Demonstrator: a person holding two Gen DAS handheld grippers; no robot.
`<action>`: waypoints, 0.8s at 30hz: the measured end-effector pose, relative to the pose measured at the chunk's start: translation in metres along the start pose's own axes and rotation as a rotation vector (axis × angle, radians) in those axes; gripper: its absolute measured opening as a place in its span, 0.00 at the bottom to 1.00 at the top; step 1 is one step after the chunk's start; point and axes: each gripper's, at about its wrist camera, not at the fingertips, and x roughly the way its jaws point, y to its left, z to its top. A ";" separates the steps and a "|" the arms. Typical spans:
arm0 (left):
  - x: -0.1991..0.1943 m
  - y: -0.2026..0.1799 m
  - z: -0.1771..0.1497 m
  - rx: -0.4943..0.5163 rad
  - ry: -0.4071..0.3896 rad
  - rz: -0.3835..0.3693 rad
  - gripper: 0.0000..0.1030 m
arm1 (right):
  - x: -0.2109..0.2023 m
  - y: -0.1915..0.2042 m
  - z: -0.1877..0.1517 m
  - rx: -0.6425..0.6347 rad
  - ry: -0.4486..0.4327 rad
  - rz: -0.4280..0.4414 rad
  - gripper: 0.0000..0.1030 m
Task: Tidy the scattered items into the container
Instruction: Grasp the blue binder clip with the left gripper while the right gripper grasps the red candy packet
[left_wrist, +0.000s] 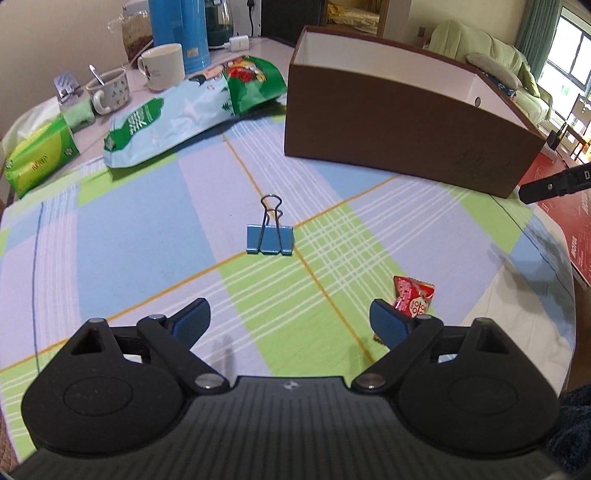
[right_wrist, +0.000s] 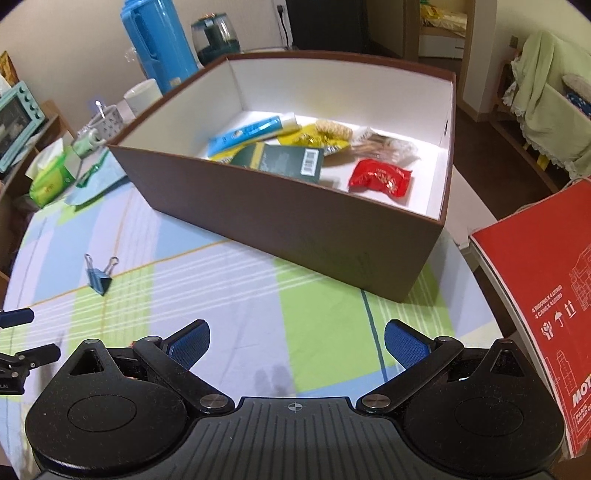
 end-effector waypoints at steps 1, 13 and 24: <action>0.003 0.001 0.000 0.000 0.005 -0.004 0.84 | 0.004 -0.001 0.000 0.000 0.006 -0.004 1.00; 0.056 0.017 0.035 0.059 0.003 -0.021 0.73 | 0.017 -0.019 -0.001 0.040 0.041 -0.048 1.00; 0.070 0.036 0.038 0.075 0.012 -0.080 0.33 | 0.012 0.008 -0.005 -0.076 0.000 0.057 1.00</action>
